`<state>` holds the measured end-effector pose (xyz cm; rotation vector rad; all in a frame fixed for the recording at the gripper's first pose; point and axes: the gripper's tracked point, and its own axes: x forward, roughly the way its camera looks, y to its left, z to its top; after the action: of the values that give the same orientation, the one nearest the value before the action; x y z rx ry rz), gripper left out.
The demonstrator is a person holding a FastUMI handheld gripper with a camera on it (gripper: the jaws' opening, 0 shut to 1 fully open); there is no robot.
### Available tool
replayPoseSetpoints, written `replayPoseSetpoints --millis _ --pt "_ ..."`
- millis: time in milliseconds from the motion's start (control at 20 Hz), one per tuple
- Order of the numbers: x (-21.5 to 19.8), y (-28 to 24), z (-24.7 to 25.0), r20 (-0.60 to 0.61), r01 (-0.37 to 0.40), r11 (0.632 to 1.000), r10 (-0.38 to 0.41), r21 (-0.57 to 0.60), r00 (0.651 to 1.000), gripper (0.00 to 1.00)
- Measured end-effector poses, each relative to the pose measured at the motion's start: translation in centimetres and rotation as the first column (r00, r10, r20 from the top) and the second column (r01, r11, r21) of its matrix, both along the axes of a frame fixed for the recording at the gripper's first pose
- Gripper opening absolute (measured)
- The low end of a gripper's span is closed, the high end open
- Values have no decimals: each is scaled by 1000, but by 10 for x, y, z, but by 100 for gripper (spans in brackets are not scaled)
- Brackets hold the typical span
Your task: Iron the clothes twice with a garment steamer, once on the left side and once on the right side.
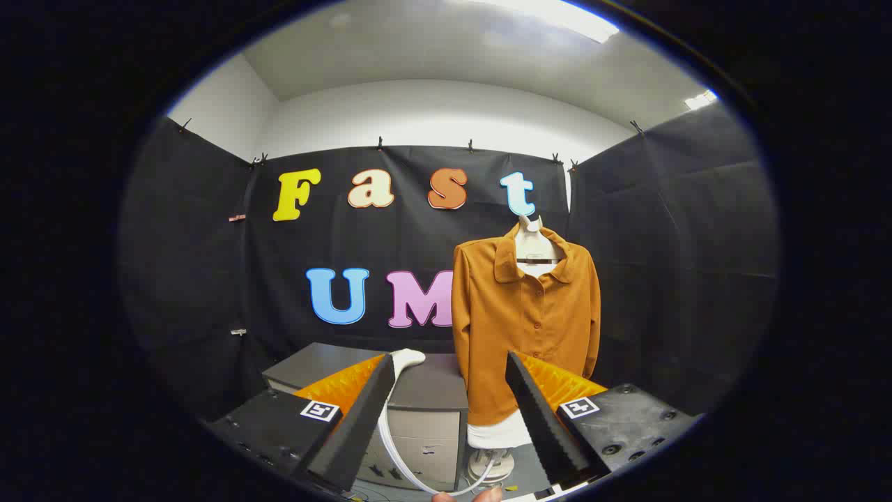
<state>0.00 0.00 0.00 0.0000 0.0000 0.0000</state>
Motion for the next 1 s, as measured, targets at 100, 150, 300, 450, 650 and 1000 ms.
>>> replayPoseSetpoints --millis 100,150,300,450,650,1000 --pt "2 5 7 13 -8 1000 8 -9 1000 99" --pt "3 9 9 21 -11 1000 11 -8 1000 99" --pt "5 12 10 35 0 1000 0 -4 999 98" --pt "8 18 7 26 -8 1000 8 -3 1000 98" --pt "12 27 9 29 -18 1000 19 -22 999 98" --pt "12 35 7 29 -36 999 37 -8 999 98"
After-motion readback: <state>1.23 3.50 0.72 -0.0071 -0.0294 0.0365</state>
